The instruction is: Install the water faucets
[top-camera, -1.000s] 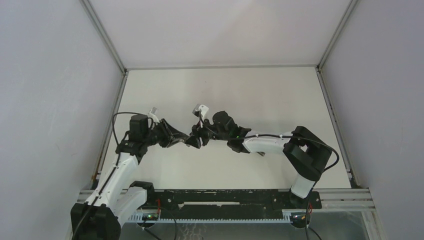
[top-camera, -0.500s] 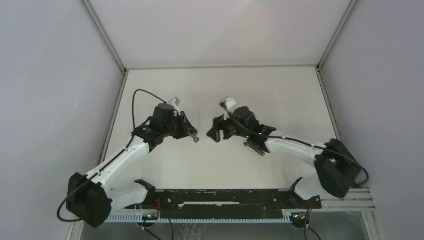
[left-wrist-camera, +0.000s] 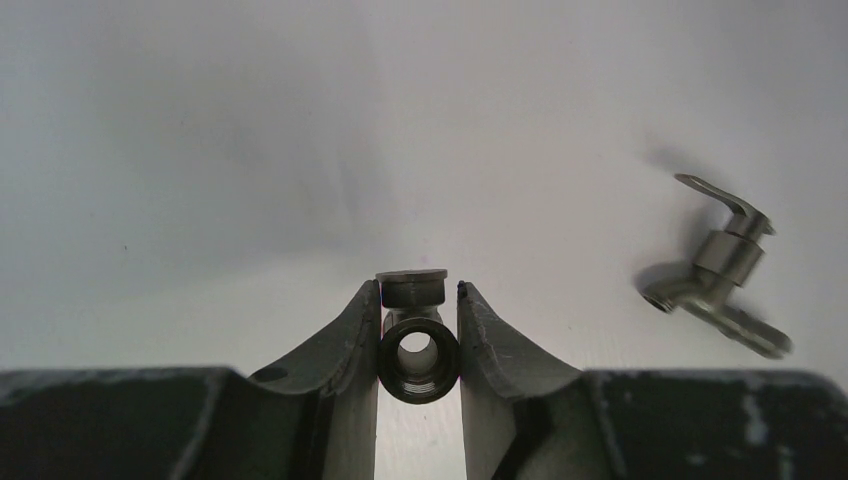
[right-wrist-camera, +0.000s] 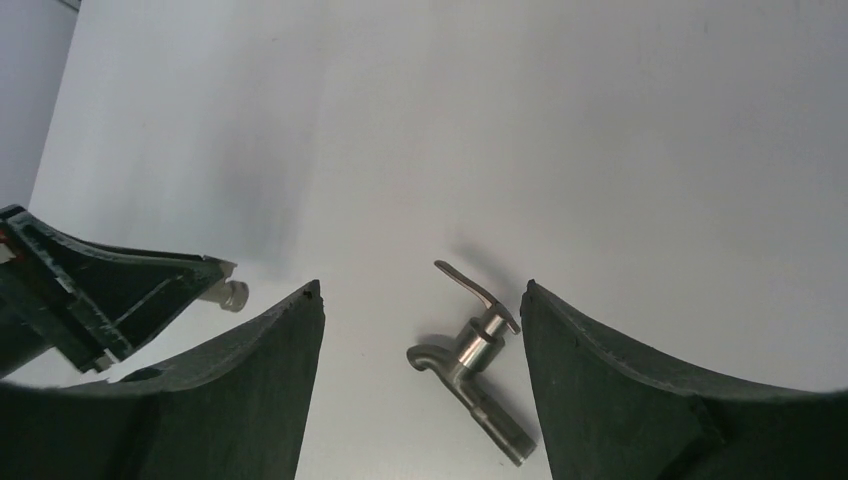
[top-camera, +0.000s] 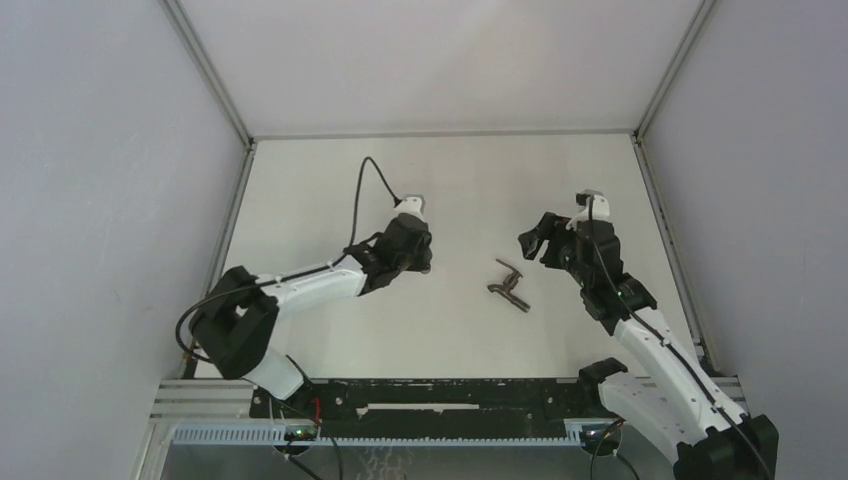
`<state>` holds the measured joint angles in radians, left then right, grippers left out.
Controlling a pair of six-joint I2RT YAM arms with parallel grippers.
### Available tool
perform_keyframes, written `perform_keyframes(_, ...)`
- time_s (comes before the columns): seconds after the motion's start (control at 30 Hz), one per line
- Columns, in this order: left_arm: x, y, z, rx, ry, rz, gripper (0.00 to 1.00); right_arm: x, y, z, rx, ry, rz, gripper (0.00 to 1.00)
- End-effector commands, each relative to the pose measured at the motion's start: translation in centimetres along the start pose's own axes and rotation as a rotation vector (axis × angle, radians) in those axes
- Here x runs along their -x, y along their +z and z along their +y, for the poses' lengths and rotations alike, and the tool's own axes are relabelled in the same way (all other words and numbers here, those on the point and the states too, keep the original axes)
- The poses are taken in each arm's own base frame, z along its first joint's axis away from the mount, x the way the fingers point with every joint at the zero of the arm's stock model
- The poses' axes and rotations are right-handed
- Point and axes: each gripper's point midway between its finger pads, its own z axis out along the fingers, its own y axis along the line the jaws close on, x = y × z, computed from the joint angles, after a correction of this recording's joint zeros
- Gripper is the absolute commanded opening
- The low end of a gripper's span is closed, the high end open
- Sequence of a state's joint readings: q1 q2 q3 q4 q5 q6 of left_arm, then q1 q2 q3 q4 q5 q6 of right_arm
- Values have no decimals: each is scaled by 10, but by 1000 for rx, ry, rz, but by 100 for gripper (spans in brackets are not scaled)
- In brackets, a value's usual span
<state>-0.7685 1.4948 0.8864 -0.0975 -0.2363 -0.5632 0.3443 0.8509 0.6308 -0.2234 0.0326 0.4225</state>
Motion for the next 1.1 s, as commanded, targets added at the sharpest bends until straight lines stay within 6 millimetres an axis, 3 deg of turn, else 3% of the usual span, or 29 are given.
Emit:
perform_keyframes(0.0,39,13,-23,60,63,-192,0,-4,-10,-10,-34,41,11,78)
perform_keyframes(0.2,15,35,-25,113,88,-195,0,-5,-18,-15,-39,50,0,79)
perform_keyframes(0.3,9,36,-21,133,88,-185,1,-5,-23,-17,-41,48,-6,79)
perform_keyframes(0.47,-3,39,-15,152,103,-157,25,-6,-25,-20,-45,47,-6,79)
perform_keyframes(0.7,-17,39,-10,156,111,-120,49,-5,-27,-22,-46,51,-11,79)
perform_keyframes(0.8,-19,38,-9,156,113,-112,69,-5,-27,-22,-48,54,-11,79)
perform_keyframes(0.9,-13,31,-8,158,116,-125,85,-6,-28,-20,-37,55,-3,79)
perform_keyframes(1.07,23,-6,-14,155,128,-167,89,-19,-20,-18,-28,40,53,79)
